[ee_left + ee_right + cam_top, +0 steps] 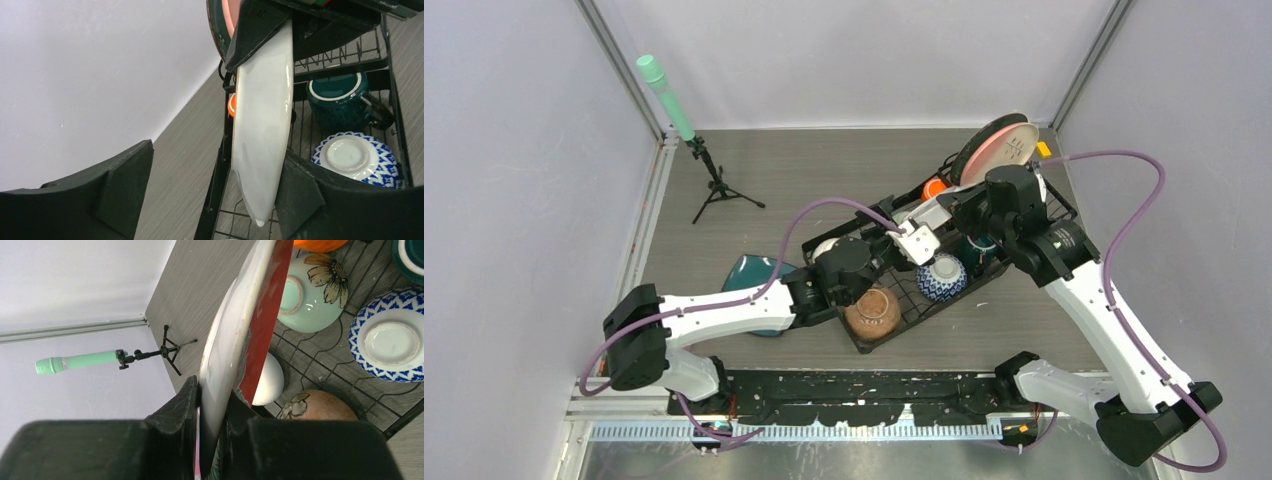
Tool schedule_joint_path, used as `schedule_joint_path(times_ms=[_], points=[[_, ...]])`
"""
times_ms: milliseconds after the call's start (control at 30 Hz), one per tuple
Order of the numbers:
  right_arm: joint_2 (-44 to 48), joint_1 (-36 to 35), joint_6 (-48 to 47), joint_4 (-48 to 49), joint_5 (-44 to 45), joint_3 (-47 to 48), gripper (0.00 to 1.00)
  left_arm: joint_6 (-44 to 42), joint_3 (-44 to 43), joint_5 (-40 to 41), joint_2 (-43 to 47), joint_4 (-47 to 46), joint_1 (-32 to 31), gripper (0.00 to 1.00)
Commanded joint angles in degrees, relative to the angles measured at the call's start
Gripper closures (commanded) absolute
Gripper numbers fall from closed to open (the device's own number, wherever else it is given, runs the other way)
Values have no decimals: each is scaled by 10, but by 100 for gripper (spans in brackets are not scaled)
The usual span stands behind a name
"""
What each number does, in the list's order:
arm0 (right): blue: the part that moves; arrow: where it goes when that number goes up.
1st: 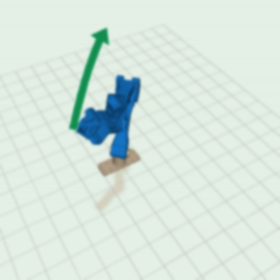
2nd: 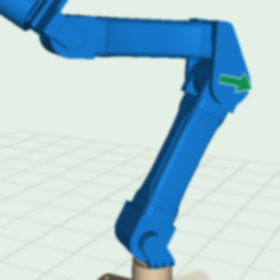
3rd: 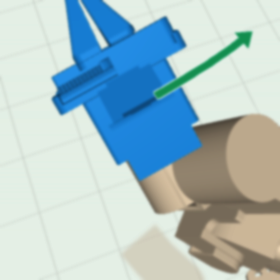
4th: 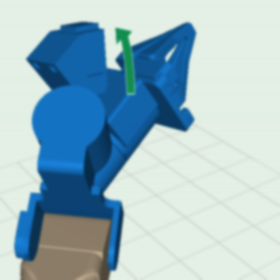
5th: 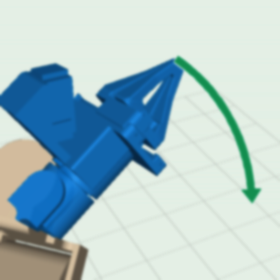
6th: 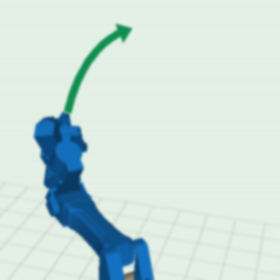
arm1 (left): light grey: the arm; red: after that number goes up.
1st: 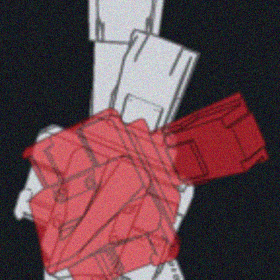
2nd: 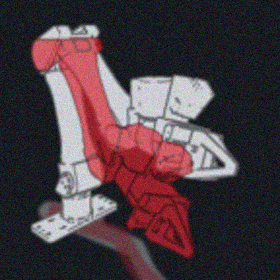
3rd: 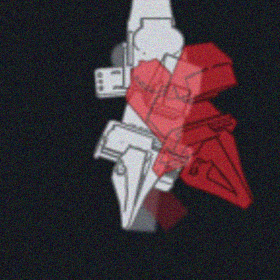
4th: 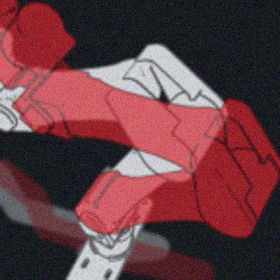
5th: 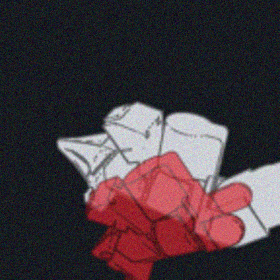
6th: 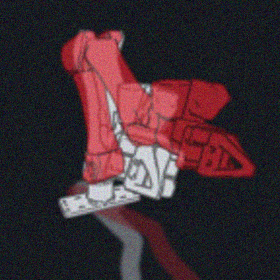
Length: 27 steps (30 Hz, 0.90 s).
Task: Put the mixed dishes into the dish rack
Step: Pick up the plate from the dish rack, then insert the plate into the dish rack.
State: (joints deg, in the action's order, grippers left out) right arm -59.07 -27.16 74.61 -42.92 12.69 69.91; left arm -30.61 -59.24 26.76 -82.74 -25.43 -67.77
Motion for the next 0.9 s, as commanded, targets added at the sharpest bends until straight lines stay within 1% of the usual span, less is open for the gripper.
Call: schedule_joint_path(times_ms=[0, 67, 100, 433, 633, 700, 800, 867], points=[[31, 2, -29, 57, 57, 67, 100, 49, 12, -4, 56, -30, 8, 9], [35, 2, -36, 50, 70, 77, 100, 67, 20, -12, 71, -20, 12, 1], [37, 2, -41, 44, 73, 85, 100, 78, 23, -18, 78, -14, 15, 1], [41, 2, -99, -12, 147, 159, 100, 165, 68, -43, 141, 21, 33, 0], [28, 2, -135, -31, 197, 196, 100, 207, 80, -54, 159, 44, 49, 0], [19, 2, -156, -45, 224, 217, 100, 233, 84, -61, 165, 59, 61, 0], [-3, 8, -203, -60, 266, 254, 100, 285, 91, -90, 176, 94, 97, 0], [-20, 20, -223, -75, 271, 276, 100, 319, 95, -111, 184, 120, 122, 0]])
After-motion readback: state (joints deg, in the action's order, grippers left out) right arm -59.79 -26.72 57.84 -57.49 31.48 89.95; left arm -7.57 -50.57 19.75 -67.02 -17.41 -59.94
